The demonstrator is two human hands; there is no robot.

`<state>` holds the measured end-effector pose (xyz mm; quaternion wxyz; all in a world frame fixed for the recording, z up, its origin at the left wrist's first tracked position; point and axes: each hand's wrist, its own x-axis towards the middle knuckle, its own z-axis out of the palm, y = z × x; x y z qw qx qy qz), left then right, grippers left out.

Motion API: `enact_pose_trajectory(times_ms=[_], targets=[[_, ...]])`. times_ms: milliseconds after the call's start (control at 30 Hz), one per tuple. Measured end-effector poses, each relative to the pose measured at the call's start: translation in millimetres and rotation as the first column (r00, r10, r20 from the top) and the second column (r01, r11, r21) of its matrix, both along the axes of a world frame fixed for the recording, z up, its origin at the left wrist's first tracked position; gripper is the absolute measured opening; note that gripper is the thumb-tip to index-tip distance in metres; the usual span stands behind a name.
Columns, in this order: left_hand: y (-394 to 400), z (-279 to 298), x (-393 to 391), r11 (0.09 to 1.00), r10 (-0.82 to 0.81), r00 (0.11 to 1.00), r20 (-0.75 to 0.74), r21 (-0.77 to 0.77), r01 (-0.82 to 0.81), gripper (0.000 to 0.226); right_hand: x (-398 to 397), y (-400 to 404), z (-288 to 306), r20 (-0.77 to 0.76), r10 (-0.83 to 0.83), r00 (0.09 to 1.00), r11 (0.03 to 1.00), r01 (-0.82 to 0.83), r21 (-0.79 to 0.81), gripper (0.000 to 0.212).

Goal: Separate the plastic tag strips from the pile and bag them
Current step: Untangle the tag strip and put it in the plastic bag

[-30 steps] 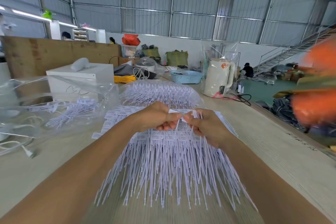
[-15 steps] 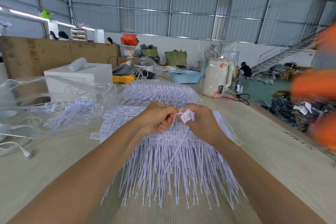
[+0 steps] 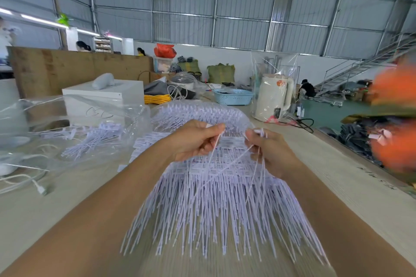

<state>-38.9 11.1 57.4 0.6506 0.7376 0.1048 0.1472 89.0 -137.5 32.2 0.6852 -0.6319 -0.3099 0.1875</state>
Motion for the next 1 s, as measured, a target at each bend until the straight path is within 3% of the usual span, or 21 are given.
enact_pose_trajectory(times_ms=[67, 167, 333, 500, 633, 700, 767, 833, 1000], targets=[[-6, 1, 3, 0.996, 0.018, 1.000, -0.003, 0.088, -0.017, 0.030, -6, 4, 7, -0.084, 0.145, 0.986, 0.989, -0.141, 0.049, 0.016], [-13, 6, 6, 0.996, 0.014, 1.000, 0.012, 0.091, -0.015, 0.019, -6, 5, 20, -0.173, 0.223, 0.959, 0.969, -0.198, 0.149, 0.020], [-19, 17, 11, 0.977, 0.057, 0.998, 0.006, 0.206, -0.057, 0.017, -17, 11, 22, -0.012, 0.186, 0.982, 0.982, -0.187, -0.011, 0.024], [-24, 19, 17, 0.959, 0.112, 0.994, 0.010, 0.261, -0.111, 0.026, -28, 23, 25, 0.012, 0.171, 0.985, 0.984, -0.172, 0.052, 0.022], [-19, 15, 20, 0.975, 0.145, 0.989, 0.011, 0.167, -0.145, 0.018, -31, 28, 24, 0.015, 0.166, 0.986, 0.976, -0.167, 0.143, 0.014], [-23, 11, 17, 0.983, 0.179, 0.983, 0.028, 0.031, -0.180, 0.029, -34, 31, 23, 0.027, 0.127, 0.991, 0.977, -0.130, 0.166, 0.015], [-32, 7, 11, 0.992, 0.095, 0.995, -0.031, -0.084, -0.097, 0.045, -37, 35, 22, 0.020, 0.044, 0.999, 0.973, -0.048, 0.227, 0.010], [-42, -1, 6, 0.996, -0.018, 0.993, -0.113, -0.089, 0.008, 0.061, -39, 40, 21, 0.019, -0.075, 0.997, 0.960, 0.067, 0.272, 0.010], [-51, -13, -2, 1.000, 0.002, 0.996, -0.085, 0.014, -0.001, 0.037, -35, 53, 15, -0.127, -0.315, 0.940, 0.859, 0.340, 0.384, 0.015]])
